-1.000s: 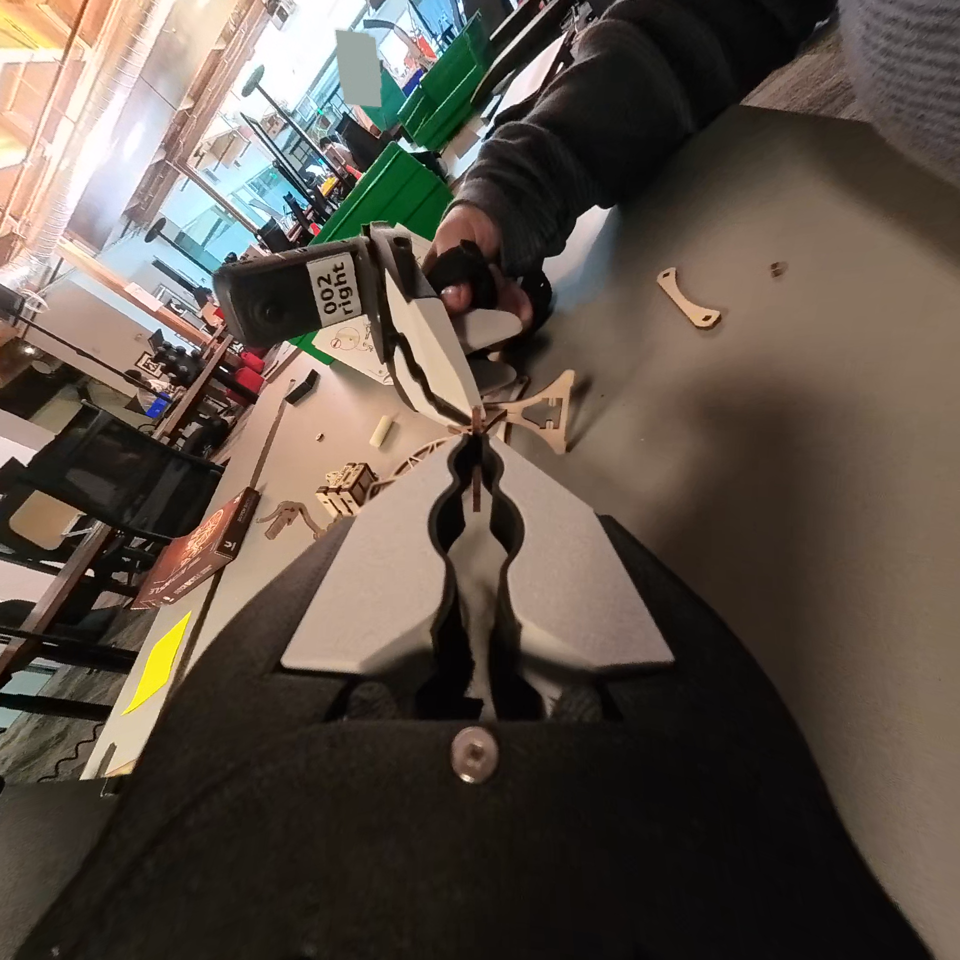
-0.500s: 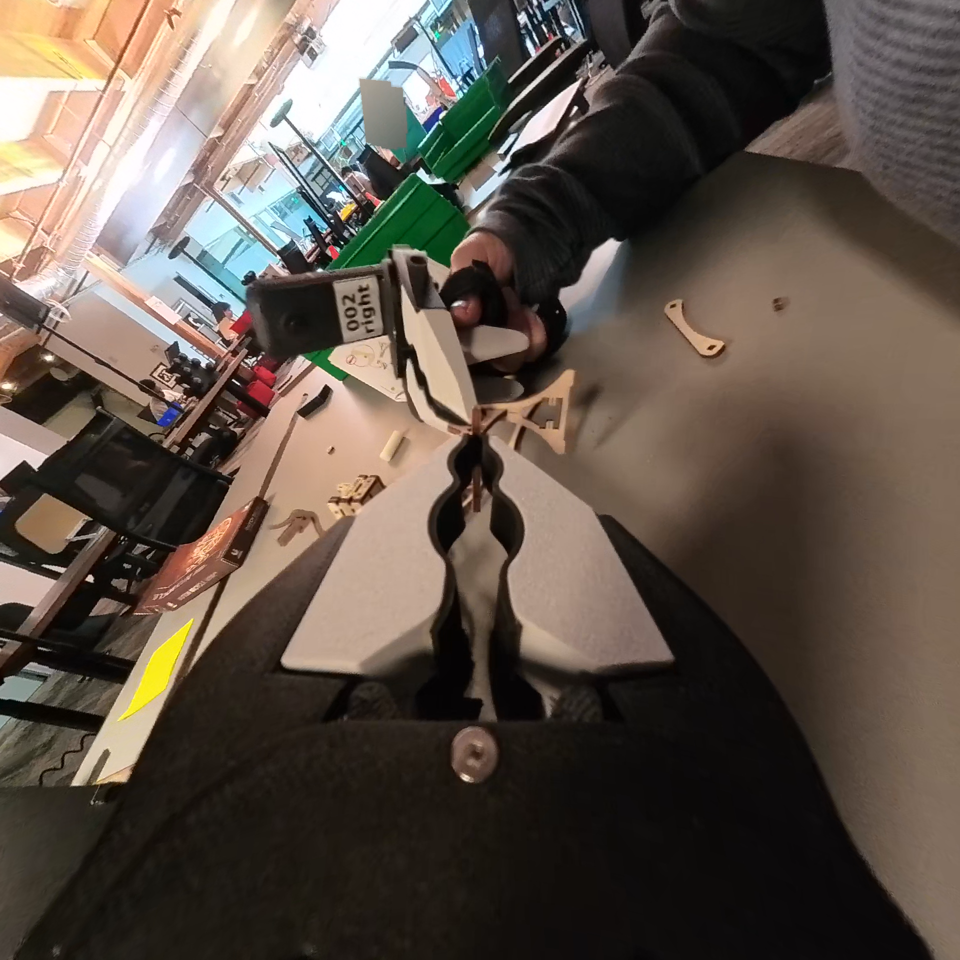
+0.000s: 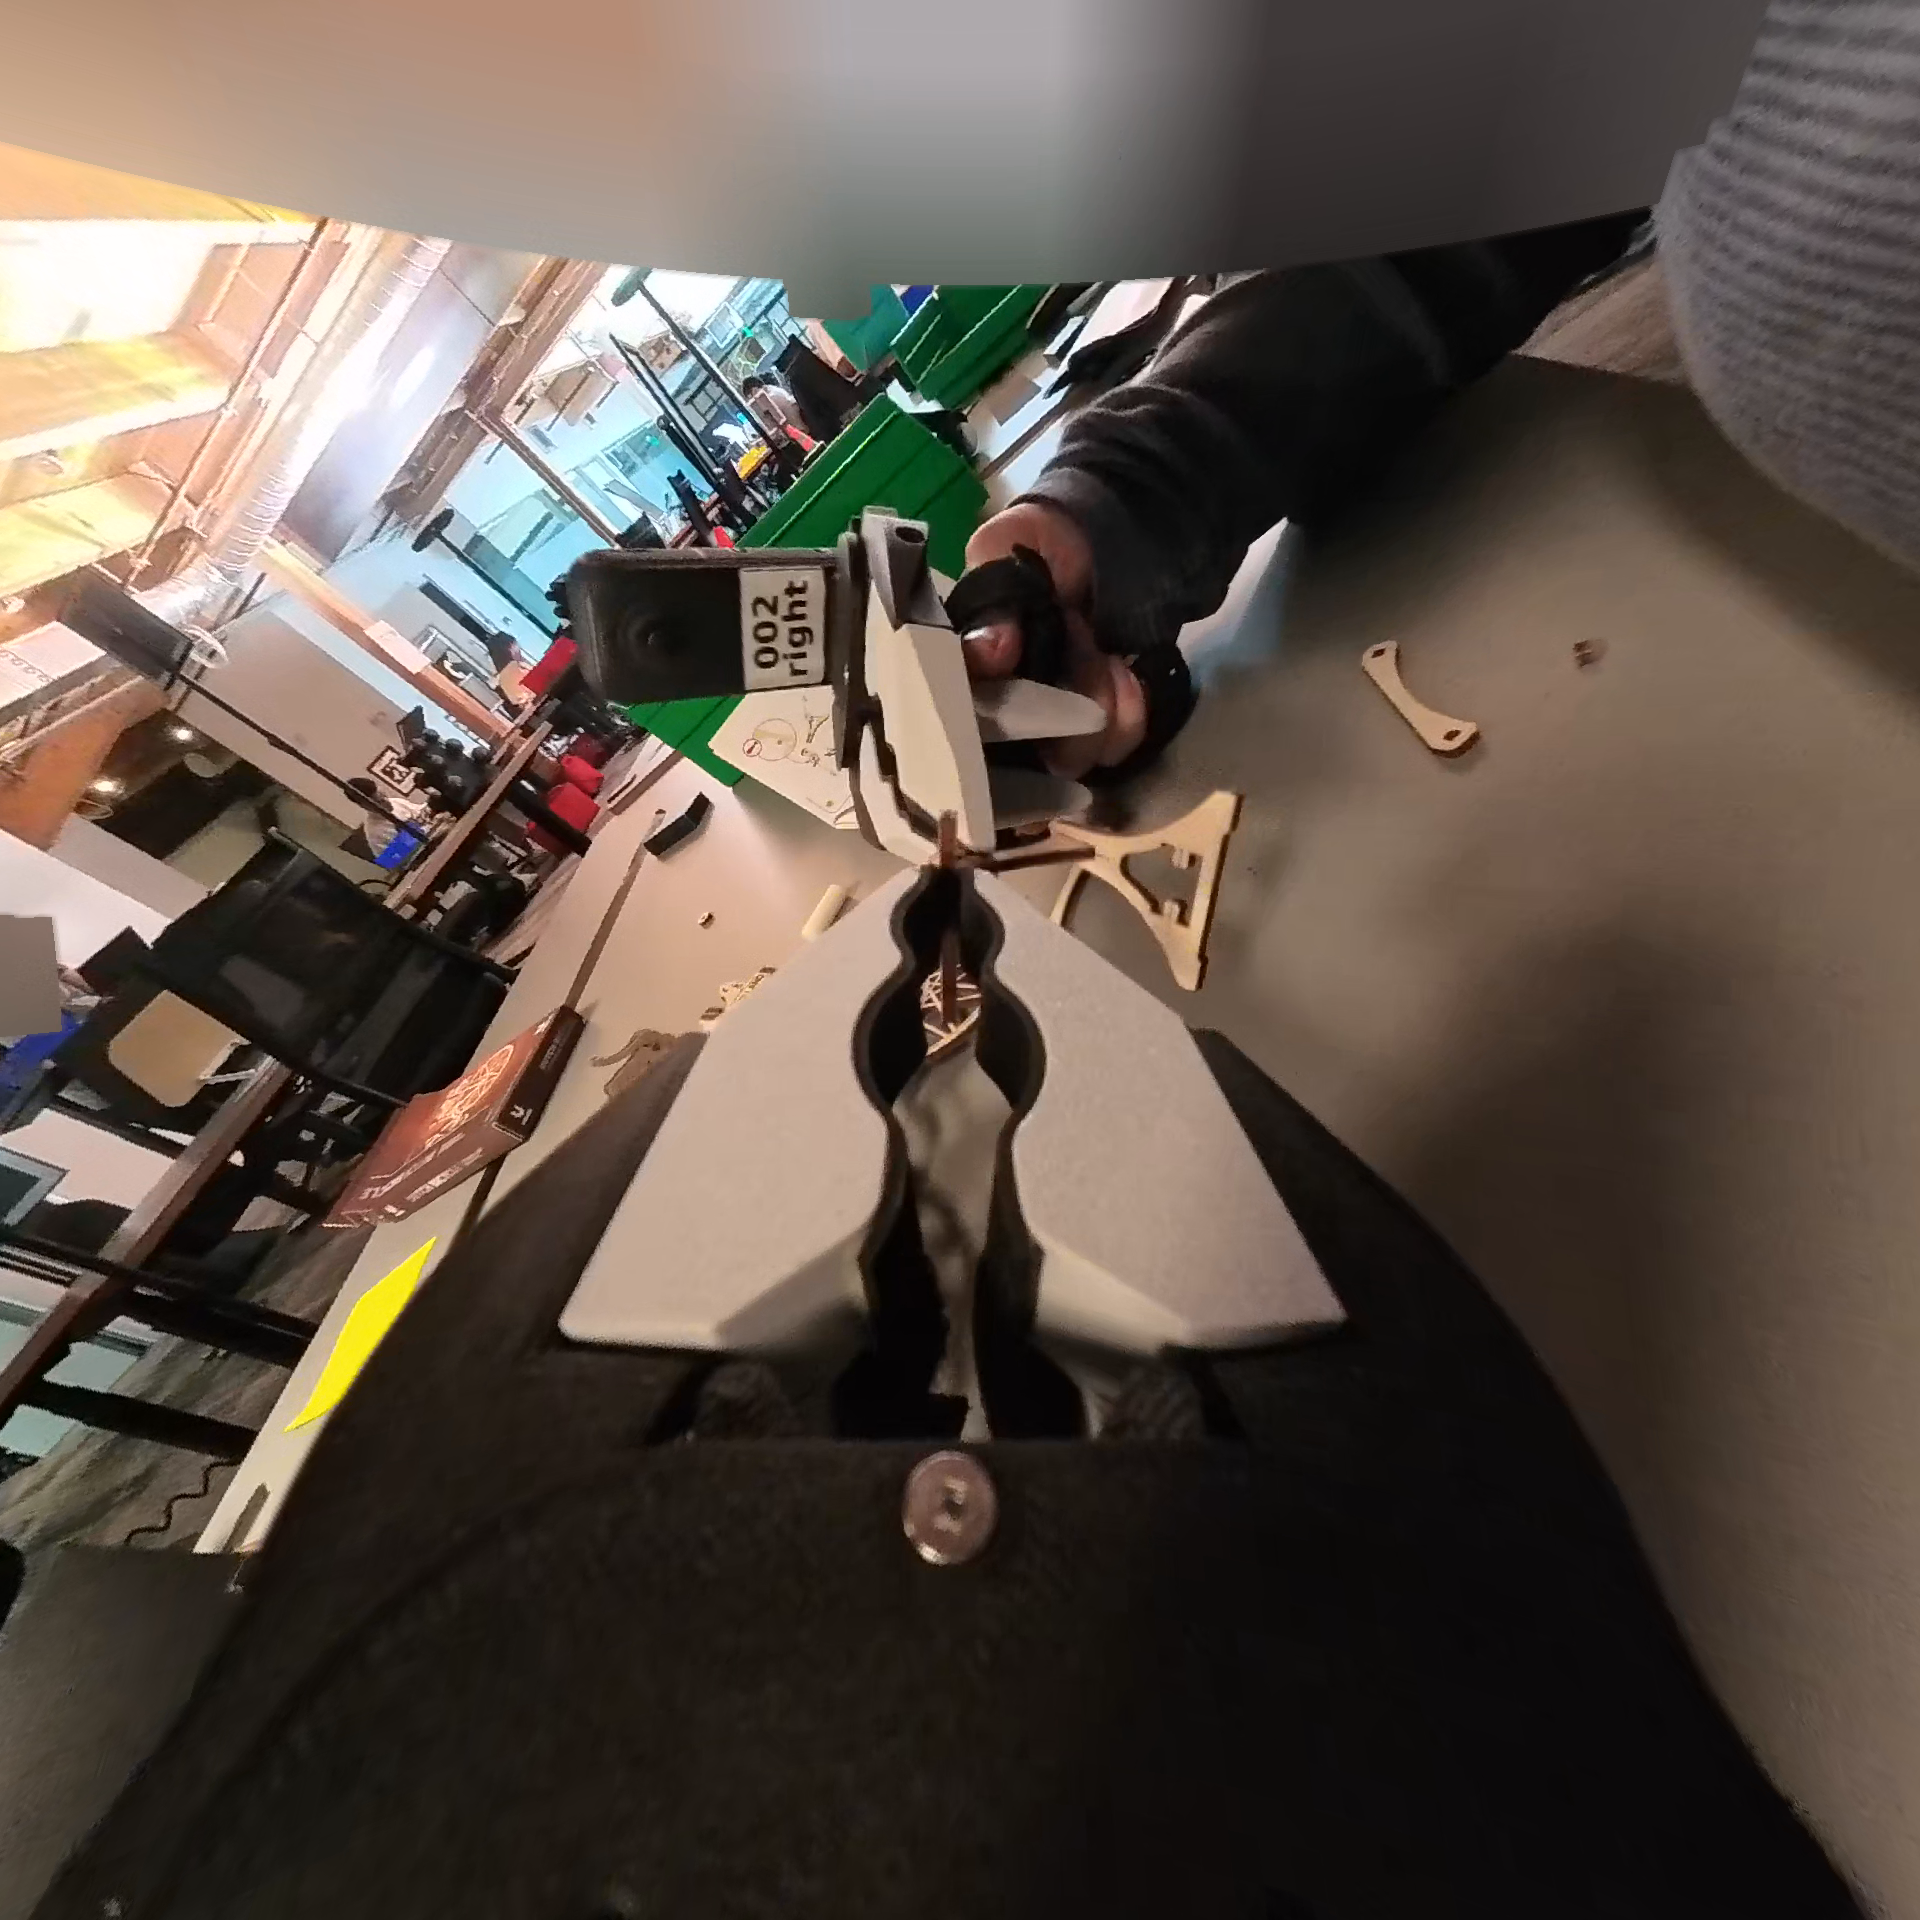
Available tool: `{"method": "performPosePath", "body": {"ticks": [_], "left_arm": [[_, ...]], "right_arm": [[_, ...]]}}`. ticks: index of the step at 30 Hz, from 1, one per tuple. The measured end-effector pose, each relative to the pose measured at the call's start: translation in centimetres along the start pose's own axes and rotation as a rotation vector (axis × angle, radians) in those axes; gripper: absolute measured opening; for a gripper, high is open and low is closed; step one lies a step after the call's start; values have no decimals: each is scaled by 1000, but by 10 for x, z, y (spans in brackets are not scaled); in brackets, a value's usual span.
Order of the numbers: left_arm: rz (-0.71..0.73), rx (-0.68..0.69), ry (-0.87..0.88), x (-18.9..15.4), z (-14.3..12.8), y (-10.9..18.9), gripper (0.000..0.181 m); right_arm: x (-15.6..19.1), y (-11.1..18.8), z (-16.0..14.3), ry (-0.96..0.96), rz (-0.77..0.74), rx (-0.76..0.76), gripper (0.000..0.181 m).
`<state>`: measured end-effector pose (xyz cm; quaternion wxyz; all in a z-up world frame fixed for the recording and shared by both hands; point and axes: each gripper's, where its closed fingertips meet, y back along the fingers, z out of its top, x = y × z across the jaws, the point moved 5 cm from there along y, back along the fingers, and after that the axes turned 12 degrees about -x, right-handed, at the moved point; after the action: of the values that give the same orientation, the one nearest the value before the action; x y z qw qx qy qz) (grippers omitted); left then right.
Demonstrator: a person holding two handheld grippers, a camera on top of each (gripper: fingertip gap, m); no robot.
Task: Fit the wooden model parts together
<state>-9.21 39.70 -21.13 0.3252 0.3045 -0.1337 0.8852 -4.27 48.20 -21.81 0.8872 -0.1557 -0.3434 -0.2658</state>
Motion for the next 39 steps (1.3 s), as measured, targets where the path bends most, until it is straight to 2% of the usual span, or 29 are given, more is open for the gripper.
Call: {"method": "performPosePath", "body": {"ticks": [8, 16, 25, 33, 37, 39], "left_arm": [[-166, 6, 52, -16, -3, 0, 1], [-230, 3, 55, -25, -3, -2, 1], [-243, 10, 61, -28, -2, -2, 1], [-124, 152, 120, -15, -16, -5, 1], [-37, 231, 133, -8, -23, -7, 1], [2, 247, 135, -4, -25, -7, 1]], "right_arm": [[1, -1, -16, 39, -13, 171, 0], [3, -3, -25, 60, -5, 247, 0], [4, -4, -27, 83, -7, 267, 0], [-12, 1, -15, 141, -191, 196, 6], [-18, 4, -7, 214, -316, 182, 20], [-19, 4, -4, 254, -381, 181, 22]]}}
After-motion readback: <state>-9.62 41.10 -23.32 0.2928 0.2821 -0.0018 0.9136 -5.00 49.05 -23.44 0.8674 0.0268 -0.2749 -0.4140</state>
